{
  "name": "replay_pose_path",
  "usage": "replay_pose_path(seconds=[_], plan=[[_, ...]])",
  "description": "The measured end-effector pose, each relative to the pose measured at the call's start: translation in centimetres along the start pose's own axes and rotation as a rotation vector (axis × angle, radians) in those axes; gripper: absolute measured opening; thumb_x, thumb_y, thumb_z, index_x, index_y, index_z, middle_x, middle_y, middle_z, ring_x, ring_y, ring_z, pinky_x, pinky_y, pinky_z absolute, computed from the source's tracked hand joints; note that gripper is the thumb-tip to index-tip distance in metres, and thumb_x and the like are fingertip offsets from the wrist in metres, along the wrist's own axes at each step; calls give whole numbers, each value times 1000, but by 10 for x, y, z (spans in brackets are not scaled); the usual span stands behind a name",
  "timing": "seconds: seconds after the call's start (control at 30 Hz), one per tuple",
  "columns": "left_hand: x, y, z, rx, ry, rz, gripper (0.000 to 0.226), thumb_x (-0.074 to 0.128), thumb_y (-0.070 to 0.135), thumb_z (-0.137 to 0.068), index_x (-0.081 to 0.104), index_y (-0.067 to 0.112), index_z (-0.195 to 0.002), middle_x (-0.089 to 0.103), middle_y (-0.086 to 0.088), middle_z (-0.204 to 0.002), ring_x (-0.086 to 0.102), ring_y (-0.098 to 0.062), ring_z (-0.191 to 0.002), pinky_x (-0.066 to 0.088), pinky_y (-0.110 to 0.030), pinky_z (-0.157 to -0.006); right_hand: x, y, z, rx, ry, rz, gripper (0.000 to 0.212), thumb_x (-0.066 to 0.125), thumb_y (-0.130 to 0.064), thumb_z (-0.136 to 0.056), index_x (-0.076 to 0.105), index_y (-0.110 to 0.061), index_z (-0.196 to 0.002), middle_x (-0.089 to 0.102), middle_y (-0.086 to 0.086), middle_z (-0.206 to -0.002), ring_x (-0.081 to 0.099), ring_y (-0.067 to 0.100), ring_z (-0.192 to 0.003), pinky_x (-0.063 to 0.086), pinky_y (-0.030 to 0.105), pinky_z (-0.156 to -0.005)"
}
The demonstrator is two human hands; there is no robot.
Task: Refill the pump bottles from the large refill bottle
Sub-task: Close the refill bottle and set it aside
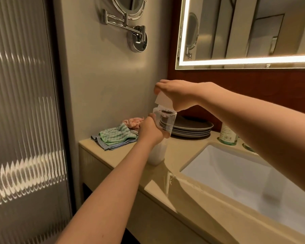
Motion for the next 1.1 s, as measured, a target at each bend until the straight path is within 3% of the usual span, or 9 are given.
replay_pose_path(seconds=[0.2, 0.33, 0.47, 0.6, 0.8, 0.9, 0.97, 1.03, 1.1], plan=[[-4, 5, 0, 23, -55, -16, 66, 80, 19, -69, 44, 12, -124, 51, -4, -117, 42, -18, -103, 37, -28, -82, -5, 17, -5, 119, -139, -359, 62, 71, -4, -75, 51, -22, -131, 46, 1, -134, 46, 23, -121, 45, 31, -90], [8, -1, 0, -54, -141, 84, 55, 82, 18, -67, 47, 15, -109, 58, -7, -115, 51, -24, -110, 43, -37, -95, 3, 21, -12, 163, -107, -600, 46, 65, -5, -82, 60, -28, -122, 48, 0, -138, 42, 23, -127, 41, 40, -101], [8, -1, -3, -47, -62, 15, 53, 76, 19, -74, 45, 14, -117, 52, -7, -121, 48, -23, -105, 41, -31, -83, 14, 24, -11, 179, -56, -709, 56, 64, -3, -84, 48, -18, -136, 47, 1, -141, 40, 19, -132, 32, 23, -95], [11, 2, 0, -37, -89, 66, 63, 76, 16, -75, 42, 12, -128, 51, -5, -123, 48, -22, -108, 39, -30, -81, 19, 31, -6, 204, -26, -702, 52, 67, -11, -84, 51, -19, -133, 49, 3, -137, 44, 22, -126, 35, 26, -91], [11, 4, 7, -57, -101, 96, 58, 79, 13, -71, 44, 14, -117, 52, -5, -119, 48, -24, -112, 40, -33, -87, 21, 31, -5, 230, -26, -584, 51, 69, -34, -81, 53, -26, -129, 50, 2, -133, 48, 21, -117, 41, 31, -91], [12, 6, 10, -61, -87, 99, 53, 81, 16, -68, 43, 17, -105, 52, -2, -109, 50, -23, -109, 44, -35, -90, 22, 29, -7, 277, -66, -343, 65, 53, -58, -85, 48, -16, -134, 49, 8, -136, 49, 27, -120, 43, 34, -91], [13, 9, 12, -39, -93, 61, 58, 82, 22, -67, 46, 15, -112, 51, 1, -106, 51, -20, -105, 42, -31, -82, 30, 28, -7, 334, -164, -283, 83, 37, -72, -82, 46, -11, -137, 46, 12, -140, 45, 30, -125, 40, 39, -99], [12, 9, 13, -43, -91, 88, 64, 82, 20, -66, 45, 14, -119, 51, -1, -111, 49, -19, -103, 39, -29, -81, 31, 33, -7, 383, -222, -334, 82, 39, -72, -82, 46, -12, -137, 44, 13, -142, 45, 32, -125, 39, 41, -99], [11, 8, 14, -56, -82, 114, 58, 81, 17, -68, 43, 16, -113, 51, -2, -115, 48, -20, -106, 40, -32, -85, 27, 38, -4, 402, -257, -425, 65, 55, -55, -84, 49, -12, -132, 51, 14, -132, 54, 29, -109, 47, 37, -87]])
Point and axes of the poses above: each hand's wrist, its own z-axis away from the middle knuckle, its own x-axis out of the palm, y = z × x, the point moved 8 cm from there along -z, towards the middle knuckle
